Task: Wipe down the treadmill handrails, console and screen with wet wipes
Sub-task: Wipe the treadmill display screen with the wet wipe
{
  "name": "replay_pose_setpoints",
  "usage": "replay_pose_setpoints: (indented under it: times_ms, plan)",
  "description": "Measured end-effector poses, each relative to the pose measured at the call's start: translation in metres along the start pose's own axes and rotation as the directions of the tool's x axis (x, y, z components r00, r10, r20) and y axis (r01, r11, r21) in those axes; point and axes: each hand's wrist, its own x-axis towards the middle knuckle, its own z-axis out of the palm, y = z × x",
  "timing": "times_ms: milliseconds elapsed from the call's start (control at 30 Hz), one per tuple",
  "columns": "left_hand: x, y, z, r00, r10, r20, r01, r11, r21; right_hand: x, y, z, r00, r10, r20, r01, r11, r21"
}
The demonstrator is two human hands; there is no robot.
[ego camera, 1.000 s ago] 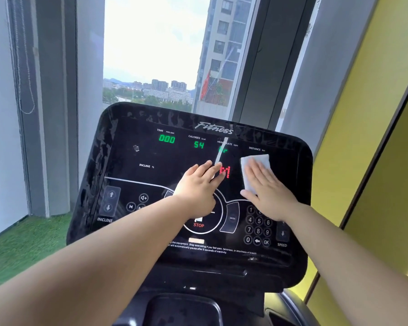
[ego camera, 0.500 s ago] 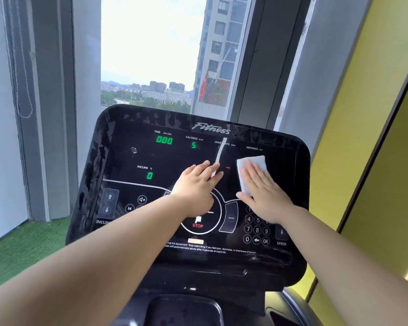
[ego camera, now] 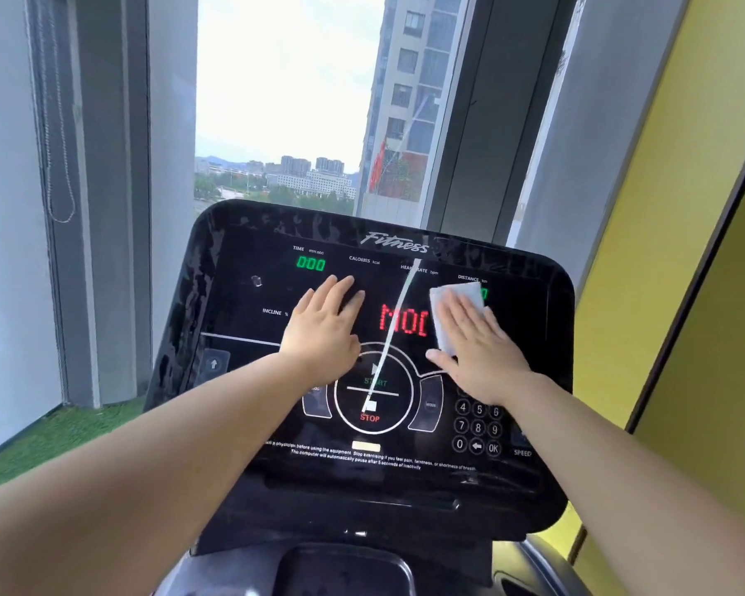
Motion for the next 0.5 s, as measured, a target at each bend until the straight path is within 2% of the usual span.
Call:
replay_pose_setpoints:
  times_ms: [100, 167, 267, 400, 500]
  plan:
    - [-0.001, -0.003, 0.002, 1.000, 0.009, 0.009, -0.009, 0.999, 0.032, 0.017, -0.022, -0.001, 0.973, 0.224, -0.057, -0.214, 0.967, 0.136]
    - [-0.002, -0.002, 0.005, 1.000, 0.006, -0.007, -0.006, 0.999, 0.035, 0.022, -0.048, 0.003, 0.957, 0.281, -0.070, -0.259, 0.939, 0.228]
    - [-0.002, -0.003, 0.006, 1.000, 0.012, -0.017, -0.012, 0.999, 0.036, 0.014, -0.067, 0.019, 0.979, 0.188, -0.086, -0.172, 0.972, 0.162]
    - [-0.001, -0.008, 0.005, 0.999, 0.035, -0.016, -0.035, 0.999, 0.041, -0.002, -0.037, 0.022, 0.998, 0.018, -0.059, -0.017, 1.000, 0.015]
    - [-0.002, -0.009, 0.004, 0.999, 0.044, -0.007, -0.043, 0.998, 0.041, 0.003, -0.016, 0.009, 0.983, 0.167, -0.073, -0.160, 0.983, 0.085]
